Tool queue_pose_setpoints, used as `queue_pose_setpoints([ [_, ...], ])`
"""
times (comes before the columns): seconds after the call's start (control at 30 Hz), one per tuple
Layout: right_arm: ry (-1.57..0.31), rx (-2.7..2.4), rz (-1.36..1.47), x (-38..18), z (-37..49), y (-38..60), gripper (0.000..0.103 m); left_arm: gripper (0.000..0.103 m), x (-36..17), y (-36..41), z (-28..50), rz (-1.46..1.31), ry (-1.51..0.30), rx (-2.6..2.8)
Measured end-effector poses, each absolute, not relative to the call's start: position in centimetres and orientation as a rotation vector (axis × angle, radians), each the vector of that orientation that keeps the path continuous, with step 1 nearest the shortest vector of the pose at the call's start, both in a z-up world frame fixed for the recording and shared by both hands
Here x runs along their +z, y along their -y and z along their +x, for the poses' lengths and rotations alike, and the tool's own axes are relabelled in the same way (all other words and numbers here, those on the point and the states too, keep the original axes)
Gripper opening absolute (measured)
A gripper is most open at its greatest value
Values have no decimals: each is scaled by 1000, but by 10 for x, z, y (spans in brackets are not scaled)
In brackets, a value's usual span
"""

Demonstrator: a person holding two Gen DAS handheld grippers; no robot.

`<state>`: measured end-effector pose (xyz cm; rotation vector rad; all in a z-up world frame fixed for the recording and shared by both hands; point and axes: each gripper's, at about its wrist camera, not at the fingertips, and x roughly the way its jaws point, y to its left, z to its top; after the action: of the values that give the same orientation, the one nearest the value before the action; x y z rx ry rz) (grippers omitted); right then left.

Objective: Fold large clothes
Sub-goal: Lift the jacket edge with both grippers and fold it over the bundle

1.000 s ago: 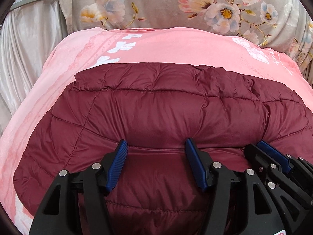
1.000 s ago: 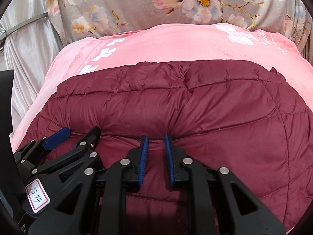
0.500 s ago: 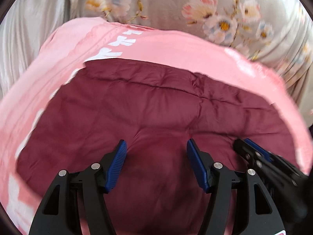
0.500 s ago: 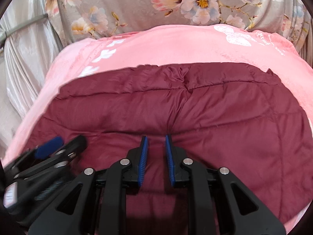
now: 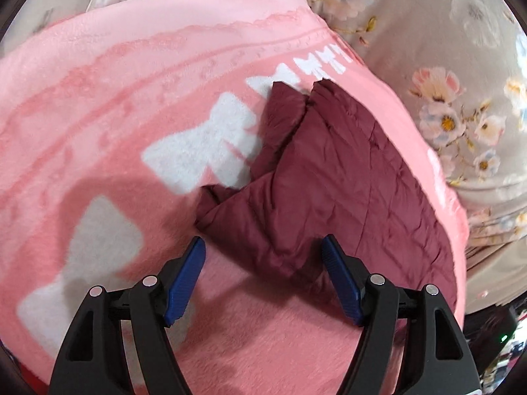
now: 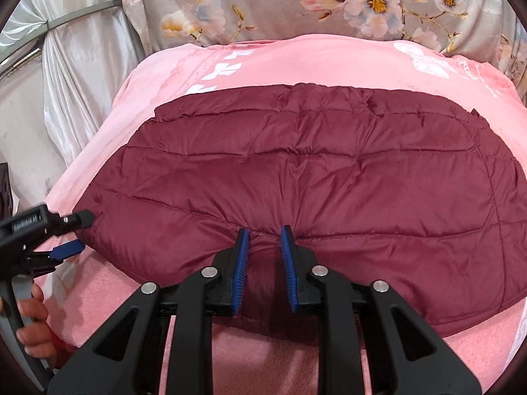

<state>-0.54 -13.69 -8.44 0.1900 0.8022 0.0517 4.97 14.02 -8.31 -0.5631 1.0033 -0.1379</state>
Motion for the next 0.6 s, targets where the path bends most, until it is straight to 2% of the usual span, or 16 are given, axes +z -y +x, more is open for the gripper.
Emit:
queue_pose_setpoints([
  [0.1,-788,44,172,-88,-5,135,20,70,-82,-131,58,-585,-1005,-196],
  [0.13,-785,42,168,-89,-6,134,20,66,-80,-125,60,-590,-1004,-217],
  [0.17,-784,43,170,-88,-6,135,20,50,-77,-119,60,-582,-998,-234],
  [0.27,-776,50,236,-82,-16,143,20,17,-59,-107,55,-490,-957,-246],
  [0.37,-771,43,267,-78,-35,151,20,10,-31,-102,46,-444,-880,-288],
  [0.6,-801,59,271,-88,-37,154,18,7,34,-60,21,-323,-752,-439],
])
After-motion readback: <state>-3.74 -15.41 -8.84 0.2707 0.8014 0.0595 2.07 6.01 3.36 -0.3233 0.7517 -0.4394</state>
